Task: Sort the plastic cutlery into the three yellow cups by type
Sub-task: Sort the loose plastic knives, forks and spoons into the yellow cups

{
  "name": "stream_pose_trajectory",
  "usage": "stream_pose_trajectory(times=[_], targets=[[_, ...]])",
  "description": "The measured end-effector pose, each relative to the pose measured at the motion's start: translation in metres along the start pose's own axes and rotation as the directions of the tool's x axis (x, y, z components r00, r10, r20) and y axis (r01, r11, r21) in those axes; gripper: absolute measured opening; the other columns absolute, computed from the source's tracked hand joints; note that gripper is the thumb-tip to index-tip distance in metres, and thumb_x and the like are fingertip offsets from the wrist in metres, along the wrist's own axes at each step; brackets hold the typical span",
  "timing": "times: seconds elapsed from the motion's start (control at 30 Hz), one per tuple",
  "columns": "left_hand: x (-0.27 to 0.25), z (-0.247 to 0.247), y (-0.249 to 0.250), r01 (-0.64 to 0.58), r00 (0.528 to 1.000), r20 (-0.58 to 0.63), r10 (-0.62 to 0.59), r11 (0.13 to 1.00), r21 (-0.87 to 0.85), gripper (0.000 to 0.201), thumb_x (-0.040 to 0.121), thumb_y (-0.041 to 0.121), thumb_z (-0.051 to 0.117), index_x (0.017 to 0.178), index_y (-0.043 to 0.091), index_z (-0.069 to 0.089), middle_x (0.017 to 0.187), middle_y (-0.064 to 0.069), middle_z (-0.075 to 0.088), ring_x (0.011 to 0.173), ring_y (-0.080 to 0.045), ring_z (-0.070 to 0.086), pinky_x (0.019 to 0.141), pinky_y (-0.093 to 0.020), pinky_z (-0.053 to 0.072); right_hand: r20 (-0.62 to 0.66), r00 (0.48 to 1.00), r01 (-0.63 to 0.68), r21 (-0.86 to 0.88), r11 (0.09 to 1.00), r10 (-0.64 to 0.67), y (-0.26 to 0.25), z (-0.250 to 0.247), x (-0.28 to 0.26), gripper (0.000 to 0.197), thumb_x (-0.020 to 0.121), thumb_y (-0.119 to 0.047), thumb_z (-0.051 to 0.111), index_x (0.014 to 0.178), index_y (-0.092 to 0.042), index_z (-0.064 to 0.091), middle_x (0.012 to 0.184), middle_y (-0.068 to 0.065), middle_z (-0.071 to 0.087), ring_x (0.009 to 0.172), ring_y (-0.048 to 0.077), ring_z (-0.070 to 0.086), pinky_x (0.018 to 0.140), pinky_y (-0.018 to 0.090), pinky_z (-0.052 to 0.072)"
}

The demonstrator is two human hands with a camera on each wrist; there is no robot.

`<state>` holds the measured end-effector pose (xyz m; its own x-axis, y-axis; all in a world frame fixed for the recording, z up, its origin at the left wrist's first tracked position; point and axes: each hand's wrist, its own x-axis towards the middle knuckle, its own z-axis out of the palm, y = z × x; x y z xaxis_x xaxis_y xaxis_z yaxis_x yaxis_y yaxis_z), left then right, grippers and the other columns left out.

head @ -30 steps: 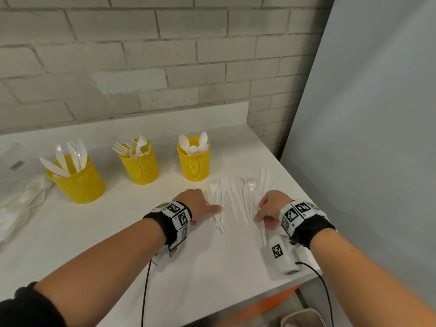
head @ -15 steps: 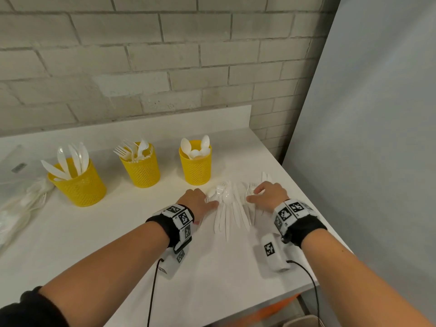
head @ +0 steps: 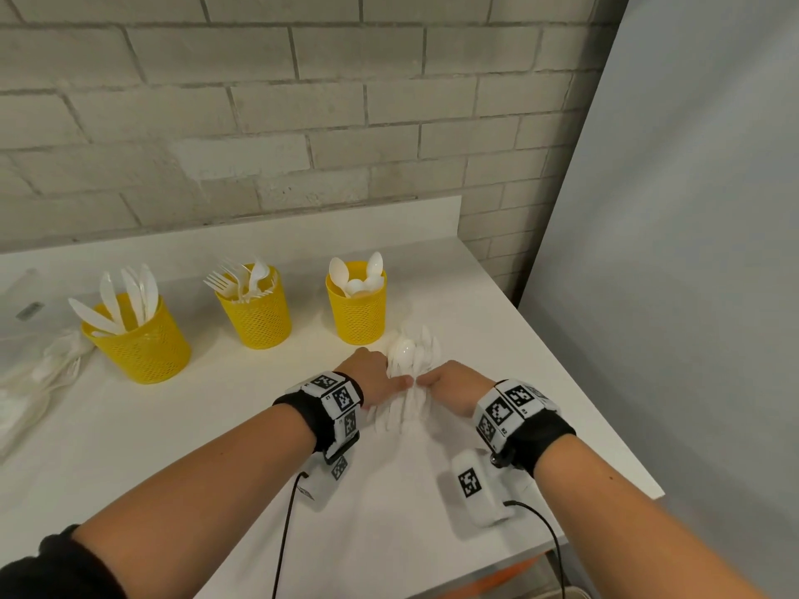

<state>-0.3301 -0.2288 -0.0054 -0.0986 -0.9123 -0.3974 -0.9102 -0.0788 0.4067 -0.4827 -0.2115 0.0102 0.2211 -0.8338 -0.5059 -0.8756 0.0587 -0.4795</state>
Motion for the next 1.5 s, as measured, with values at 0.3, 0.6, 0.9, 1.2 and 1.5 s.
stream_pose_trajectory(times=[0.3,0.6,0.9,1.2,1.5], targets=[[-0.005,0.012,0.013,0.112,0.993,-0.072,-0.096,0.960,0.256,0.107,0.052,0.088,0.057,0.128,0.014,0.046,0.130,-0.011,0.037,0.116,-0.028,0.044,0.090,-0.040,0.046,-0.351,0.925,-0.112,0.113,0.987,0.145,0.016,-0.021,0.036,0.047,0.085,-0.005,0.050,0.130,-0.018,0.047,0.134,0.011,0.045,0.126,0.030,0.043,0.105,0.034,0.039],[0.004,-0.001,0.009,0.044,0.998,-0.060,-0.025,0.938,0.344,0.083,0.072,0.052,0.072,0.134,0.008,0.037,0.123,-0.012,0.039,0.116,-0.032,0.046,0.085,-0.039,0.045,-0.164,0.984,-0.080,-0.092,0.993,0.064,-0.002,-0.020,0.052,0.054,0.080,-0.008,0.062,0.133,-0.018,0.052,0.139,0.002,0.050,0.126,0.019,0.051,0.105,0.026,0.042],[-0.003,-0.009,-0.002,0.048,0.996,0.052,-0.074,0.917,0.395,0.065,0.068,0.037,0.074,0.116,0.002,0.047,0.096,-0.008,0.053,0.093,-0.028,0.062,0.076,-0.033,0.051,-0.163,0.986,-0.018,0.014,1.000,0.021,-0.018,0.000,0.044,0.023,0.080,-0.013,0.066,0.102,-0.014,0.072,0.101,0.001,0.067,0.106,0.020,0.064,0.097,0.029,0.049],[-0.017,-0.007,-0.014,-0.003,0.998,0.065,-0.024,0.922,0.388,0.052,0.076,0.024,0.072,0.117,0.002,0.047,0.109,-0.014,0.058,0.095,-0.030,0.061,0.069,-0.031,0.044,-0.181,0.983,0.055,0.102,0.993,-0.036,-0.020,0.015,0.033,0.013,0.073,-0.017,0.074,0.086,-0.019,0.074,0.088,-0.003,0.070,0.099,0.018,0.066,0.093,0.026,0.051],[-0.032,-0.007,-0.040,-0.040,0.999,0.011,0.038,0.968,0.249,0.041,0.091,0.027,0.054,0.123,0.003,0.045,0.123,-0.015,0.055,0.109,-0.030,0.057,0.079,-0.031,0.042,-0.272,0.961,0.119,0.219,0.968,-0.057,-0.020,0.017,0.013,0.036,0.069,-0.025,0.079,0.088,-0.018,0.049,0.089,-0.003,0.052,0.082,0.014,0.052,0.070,0.021,0.043]])
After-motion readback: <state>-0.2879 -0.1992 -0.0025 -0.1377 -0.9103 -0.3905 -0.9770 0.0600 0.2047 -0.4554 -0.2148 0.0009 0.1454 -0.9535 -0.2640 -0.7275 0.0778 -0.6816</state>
